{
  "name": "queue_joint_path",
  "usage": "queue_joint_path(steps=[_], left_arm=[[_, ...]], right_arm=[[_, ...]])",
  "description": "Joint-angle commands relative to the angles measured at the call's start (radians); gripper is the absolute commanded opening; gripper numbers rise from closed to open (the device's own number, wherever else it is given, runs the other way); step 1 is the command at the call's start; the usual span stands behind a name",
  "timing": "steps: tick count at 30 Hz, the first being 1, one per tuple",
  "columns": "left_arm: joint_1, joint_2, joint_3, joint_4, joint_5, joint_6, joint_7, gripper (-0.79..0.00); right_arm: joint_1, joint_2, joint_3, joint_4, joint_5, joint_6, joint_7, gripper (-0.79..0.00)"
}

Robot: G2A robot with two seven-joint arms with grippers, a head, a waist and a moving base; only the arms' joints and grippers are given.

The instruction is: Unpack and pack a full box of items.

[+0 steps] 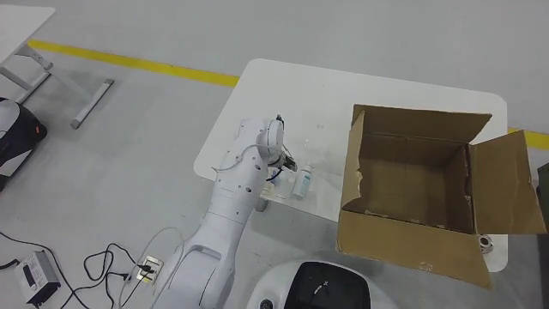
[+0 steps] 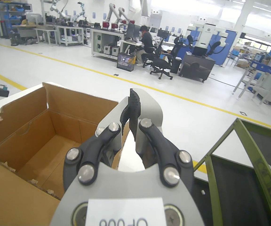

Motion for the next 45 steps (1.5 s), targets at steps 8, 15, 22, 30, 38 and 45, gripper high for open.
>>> queue_joint_path(steps=[8, 15, 22, 30, 38, 45], left_arm=[[0.0, 0.0, 0.0, 0.0, 0.0, 0.0, 0.0, 0.0], [0.0, 0.0, 0.0, 0.0, 0.0, 0.0, 0.0, 0.0], [0.0, 0.0, 0.0, 0.0, 0.0, 0.0, 0.0, 0.0], [0.0, 0.0, 0.0, 0.0, 0.0, 0.0, 0.0, 0.0], [0.0, 0.0, 0.0, 0.0, 0.0, 0.0, 0.0, 0.0], [0.0, 0.0, 0.0, 0.0, 0.0, 0.0, 0.0, 0.0]], right_arm=[[0.019, 0.017, 0.028, 0.096, 0.171, -0.118, 0.315, 0.0], [0.053, 0.019, -0.057, 0.164, 0.223, -0.059, 0.433, 0.0], [0.102, 0.018, -0.16, 0.215, 0.244, -0.007, 0.504, 0.0], [0.122, 0.018, -0.193, 0.221, 0.231, 0.004, 0.515, 0.0], [0.115, 0.018, -0.202, 0.213, 0.226, 0.009, 0.521, 0.0], [0.107, 0.018, -0.23, 0.199, 0.214, 0.083, 0.568, -0.785]])
